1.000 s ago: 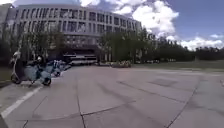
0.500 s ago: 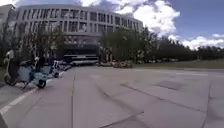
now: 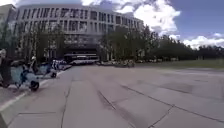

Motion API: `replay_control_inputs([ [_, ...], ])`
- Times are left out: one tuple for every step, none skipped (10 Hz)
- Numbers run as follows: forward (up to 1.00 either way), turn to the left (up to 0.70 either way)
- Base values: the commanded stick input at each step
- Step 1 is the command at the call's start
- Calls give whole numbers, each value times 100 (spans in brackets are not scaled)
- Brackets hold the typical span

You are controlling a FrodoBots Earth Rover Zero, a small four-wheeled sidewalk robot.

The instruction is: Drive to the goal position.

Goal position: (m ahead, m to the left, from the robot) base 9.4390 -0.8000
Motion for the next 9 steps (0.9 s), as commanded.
replay_control_inputs([
  [70,0],
  [70,0],
  [70,0],
  [70,0],
  [70,0],
  [70,0],
  [70,0],
  [70,0],
  [70,0],
])
